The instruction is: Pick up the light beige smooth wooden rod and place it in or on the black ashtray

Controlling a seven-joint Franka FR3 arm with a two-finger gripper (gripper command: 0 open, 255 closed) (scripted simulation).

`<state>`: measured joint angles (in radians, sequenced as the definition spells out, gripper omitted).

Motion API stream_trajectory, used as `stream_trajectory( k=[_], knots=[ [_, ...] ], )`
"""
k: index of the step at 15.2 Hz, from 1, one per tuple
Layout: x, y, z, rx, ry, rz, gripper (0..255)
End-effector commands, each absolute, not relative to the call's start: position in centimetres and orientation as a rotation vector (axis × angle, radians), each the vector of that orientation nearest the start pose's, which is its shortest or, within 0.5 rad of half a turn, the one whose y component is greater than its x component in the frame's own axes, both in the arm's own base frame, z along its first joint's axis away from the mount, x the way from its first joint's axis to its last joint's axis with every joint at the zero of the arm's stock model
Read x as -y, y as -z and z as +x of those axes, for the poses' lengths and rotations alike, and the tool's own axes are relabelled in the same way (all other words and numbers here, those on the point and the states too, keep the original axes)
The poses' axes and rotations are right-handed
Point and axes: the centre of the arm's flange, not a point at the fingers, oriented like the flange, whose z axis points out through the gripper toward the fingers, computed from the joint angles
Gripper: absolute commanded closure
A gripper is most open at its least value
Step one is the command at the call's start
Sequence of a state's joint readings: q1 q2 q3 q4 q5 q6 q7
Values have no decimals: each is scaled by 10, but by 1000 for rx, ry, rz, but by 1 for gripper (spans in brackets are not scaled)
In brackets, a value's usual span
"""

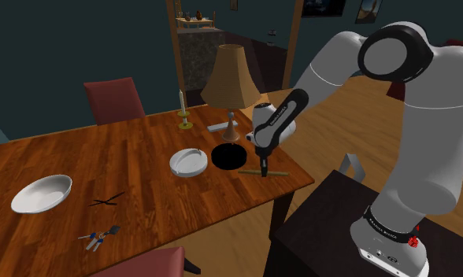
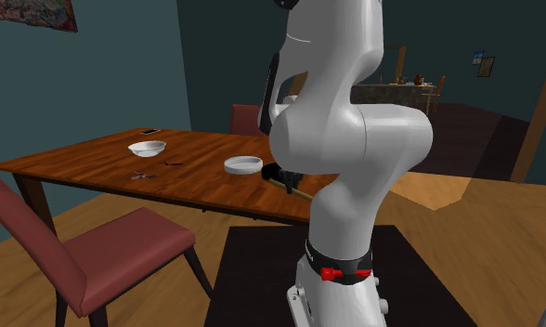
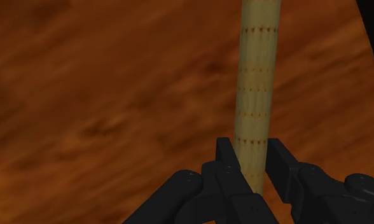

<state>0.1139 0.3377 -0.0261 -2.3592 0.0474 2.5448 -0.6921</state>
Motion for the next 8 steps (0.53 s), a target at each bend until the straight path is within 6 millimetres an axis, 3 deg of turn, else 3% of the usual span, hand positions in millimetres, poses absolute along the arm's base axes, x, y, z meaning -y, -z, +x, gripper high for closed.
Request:
stream_trajectory(
  k=[1, 8],
  knots=[
    [-43, -183, 491, 1111, -217, -2867, 255],
    [-43, -220, 491, 1111, -217, -2867, 255]
  ],
)
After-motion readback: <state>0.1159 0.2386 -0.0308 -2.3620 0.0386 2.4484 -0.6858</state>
